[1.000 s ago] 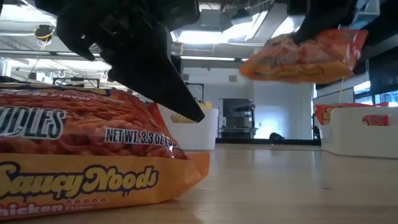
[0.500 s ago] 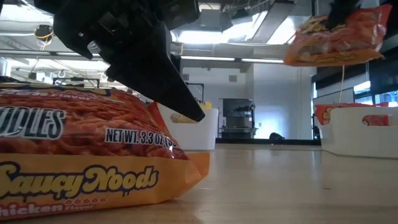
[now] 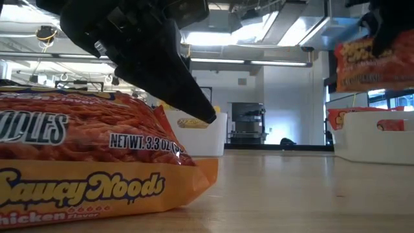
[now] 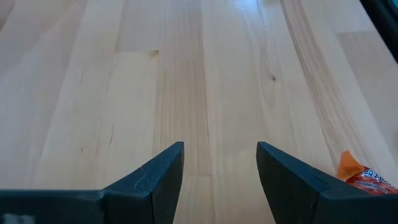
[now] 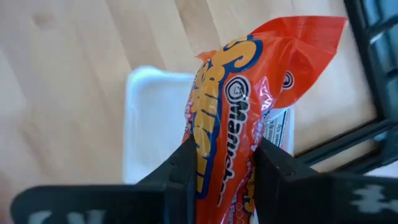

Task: Sort Maruchan noodles
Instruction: Put the center orange noodle pack into the right white bin

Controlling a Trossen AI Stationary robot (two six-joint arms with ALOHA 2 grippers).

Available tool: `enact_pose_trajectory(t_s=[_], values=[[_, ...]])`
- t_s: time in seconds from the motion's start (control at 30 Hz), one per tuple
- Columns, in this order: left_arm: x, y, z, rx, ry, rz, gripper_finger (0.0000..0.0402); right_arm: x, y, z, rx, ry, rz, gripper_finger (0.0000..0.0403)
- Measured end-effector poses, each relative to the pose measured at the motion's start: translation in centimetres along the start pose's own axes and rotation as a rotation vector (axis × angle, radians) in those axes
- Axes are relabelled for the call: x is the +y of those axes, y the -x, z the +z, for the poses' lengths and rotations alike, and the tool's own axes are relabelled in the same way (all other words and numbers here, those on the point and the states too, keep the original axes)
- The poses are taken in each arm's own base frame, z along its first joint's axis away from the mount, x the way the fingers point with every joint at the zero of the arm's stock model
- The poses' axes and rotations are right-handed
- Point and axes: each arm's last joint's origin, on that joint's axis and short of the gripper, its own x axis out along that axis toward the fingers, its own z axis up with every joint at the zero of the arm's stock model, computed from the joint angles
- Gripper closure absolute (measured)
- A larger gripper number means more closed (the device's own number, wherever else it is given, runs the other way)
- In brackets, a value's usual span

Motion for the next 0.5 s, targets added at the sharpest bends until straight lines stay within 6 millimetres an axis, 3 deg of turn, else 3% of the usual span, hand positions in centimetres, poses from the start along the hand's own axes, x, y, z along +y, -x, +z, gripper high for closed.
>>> enact_pose_trajectory(t_s=[0.2, 0.5], values=[[0.0, 0.0, 0.0, -0.003, 0.001, 0.000, 0.0206, 0.4, -2.9, -1.0, 0.069, 0.233, -0.080, 0.0317], [0.0, 0.0, 0.0, -0.005, -0.002, 0.003, 0.0206, 0.7, -5.1, -1.4, 0.047, 0.264, -0.150, 0.0317]])
